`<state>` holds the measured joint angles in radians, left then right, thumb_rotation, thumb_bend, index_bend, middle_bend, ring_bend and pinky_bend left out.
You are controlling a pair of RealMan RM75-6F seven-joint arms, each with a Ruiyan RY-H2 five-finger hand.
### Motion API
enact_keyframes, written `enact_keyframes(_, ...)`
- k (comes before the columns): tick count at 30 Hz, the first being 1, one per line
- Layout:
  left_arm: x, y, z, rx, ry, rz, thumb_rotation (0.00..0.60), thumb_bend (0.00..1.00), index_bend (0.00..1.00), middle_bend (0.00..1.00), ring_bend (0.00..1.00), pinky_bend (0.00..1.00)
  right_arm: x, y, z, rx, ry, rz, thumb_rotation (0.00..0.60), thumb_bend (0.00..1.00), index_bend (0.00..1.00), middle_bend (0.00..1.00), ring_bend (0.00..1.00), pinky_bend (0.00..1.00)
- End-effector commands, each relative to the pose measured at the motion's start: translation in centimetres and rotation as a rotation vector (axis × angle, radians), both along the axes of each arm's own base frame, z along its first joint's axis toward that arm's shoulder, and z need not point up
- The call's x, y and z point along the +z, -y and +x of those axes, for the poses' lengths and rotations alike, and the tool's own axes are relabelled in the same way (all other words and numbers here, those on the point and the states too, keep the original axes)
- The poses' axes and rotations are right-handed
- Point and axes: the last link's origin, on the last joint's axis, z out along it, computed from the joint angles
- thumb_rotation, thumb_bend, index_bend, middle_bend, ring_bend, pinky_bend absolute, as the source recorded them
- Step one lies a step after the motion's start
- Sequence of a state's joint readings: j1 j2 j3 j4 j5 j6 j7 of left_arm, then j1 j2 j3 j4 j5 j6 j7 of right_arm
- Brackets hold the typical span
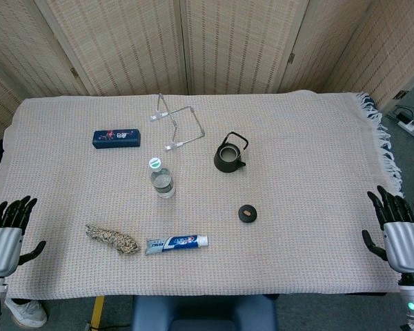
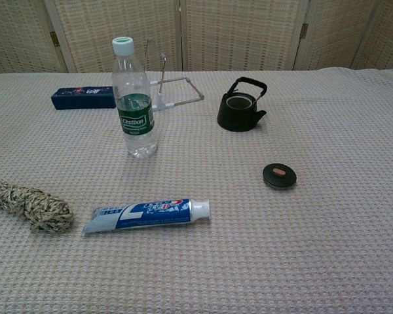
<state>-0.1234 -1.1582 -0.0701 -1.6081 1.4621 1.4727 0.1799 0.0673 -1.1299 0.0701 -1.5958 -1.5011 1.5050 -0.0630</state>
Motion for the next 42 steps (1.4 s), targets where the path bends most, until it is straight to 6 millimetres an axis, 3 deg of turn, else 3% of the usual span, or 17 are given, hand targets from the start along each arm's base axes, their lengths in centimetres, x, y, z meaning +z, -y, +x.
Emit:
enact_keyframes(1, -0.2, 0.0, -0.1, 0.004, -0.002, -0.005, 0.6, 0.22, 0.0, 0.02, 0.05, 0.0, 0.0, 0.0, 0.0, -0.001, -0.001, 0.001, 0.6, 0.4, 0.0, 0.0, 0.08, 0.08)
enact_keyframes(14, -0.1, 0.3, -0.1, -0.003, 0.004, 0.004, 0.6, 0.22, 0.01, 0.02, 0.05, 0.0, -0.4, 0.4, 0.4, 0.029, -0.01, 0.035, 0.6, 0.4, 0.0, 0.0, 0.09, 0.08)
enact_keyframes(21, 0.1, 0.5, -0.2, -0.005, 0.009, 0.007, 0.6, 0.22, 0.02, 0.02, 0.05, 0.0, -1.2, 1.9, 2.0, 0.099, -0.017, 0.078, 0.6, 0.4, 0.0, 0.0, 0.14, 0.1)
enact_keyframes(23, 0.2, 0.6, -0.2, -0.006, 0.011, 0.008, 0.6, 0.22, 0.02, 0.02, 0.05, 0.0, -1.5, 2.5, 2.8, 0.127, -0.022, 0.096, 0.6, 0.4, 0.0, 0.01, 0.2, 0.2)
enact_keyframes(26, 0.4, 0.7, -0.2, -0.012, 0.014, 0.011, 0.6, 0.22, 0.02, 0.02, 0.05, 0.0, -2.3, 3.6, 4.4, 0.184, -0.027, 0.129, 0.6, 0.4, 0.0, 0.05, 0.35, 0.42)
enact_keyframes(28, 0.5, 0.7, -0.1, -0.018, 0.016, 0.014, 0.6, 0.22, 0.02, 0.02, 0.05, 0.0, -3.0, 4.6, 5.7, 0.223, -0.038, 0.155, 0.6, 0.4, 0.0, 0.1, 0.52, 0.58)
enact_keyframes(31, 0.7, 0.7, 0.0, -0.026, 0.017, 0.014, 0.6, 0.22, 0.02, 0.02, 0.05, 0.0, -4.4, 5.8, 7.8, 0.268, -0.071, 0.226, 0.6, 0.4, 0.0, 0.15, 0.72, 0.72)
enact_keyframes(35, 1.0, 0.8, 0.2, -0.037, 0.021, 0.02, 0.6, 0.22, 0.03, 0.02, 0.05, 0.0, -6.5, 7.3, 10.2, 0.291, -0.081, 0.33, 0.6, 0.38, 0.0, 0.15, 0.79, 0.81)
enact_keyframes(42, 1.3, 1.0, 0.1, -0.032, 0.024, 0.028, 0.6, 0.22, 0.04, 0.02, 0.05, 0.0, -9.8, 9.2, 12.5, 0.29, -0.099, 0.474, 0.6, 0.36, 0.0, 0.15, 0.84, 0.91)
